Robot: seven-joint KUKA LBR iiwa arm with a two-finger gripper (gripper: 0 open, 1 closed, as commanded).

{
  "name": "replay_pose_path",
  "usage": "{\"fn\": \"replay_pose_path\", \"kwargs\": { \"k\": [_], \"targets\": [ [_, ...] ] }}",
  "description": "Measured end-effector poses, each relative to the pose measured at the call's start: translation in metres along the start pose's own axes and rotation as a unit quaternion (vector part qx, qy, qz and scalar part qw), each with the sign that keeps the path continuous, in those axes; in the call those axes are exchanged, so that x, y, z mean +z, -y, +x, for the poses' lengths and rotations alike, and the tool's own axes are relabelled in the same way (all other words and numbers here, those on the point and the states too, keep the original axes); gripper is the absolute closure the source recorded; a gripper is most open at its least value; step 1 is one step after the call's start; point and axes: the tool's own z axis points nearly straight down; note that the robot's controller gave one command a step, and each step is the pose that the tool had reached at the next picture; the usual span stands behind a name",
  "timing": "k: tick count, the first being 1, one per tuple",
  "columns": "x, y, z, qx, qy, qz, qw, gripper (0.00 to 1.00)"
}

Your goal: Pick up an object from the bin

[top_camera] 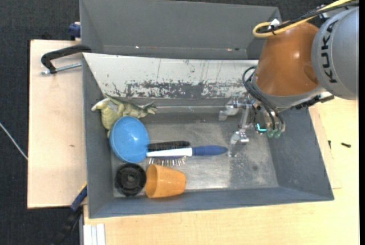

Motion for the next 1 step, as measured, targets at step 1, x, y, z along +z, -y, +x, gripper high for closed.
{"fn": "replay_pose_path", "kwargs": {
  "k": [1],
  "targets": [
    [0.0805,-0.0872,0.0090,0.016,0.0062,0.000,0.9999,0.00]
  ]
}}
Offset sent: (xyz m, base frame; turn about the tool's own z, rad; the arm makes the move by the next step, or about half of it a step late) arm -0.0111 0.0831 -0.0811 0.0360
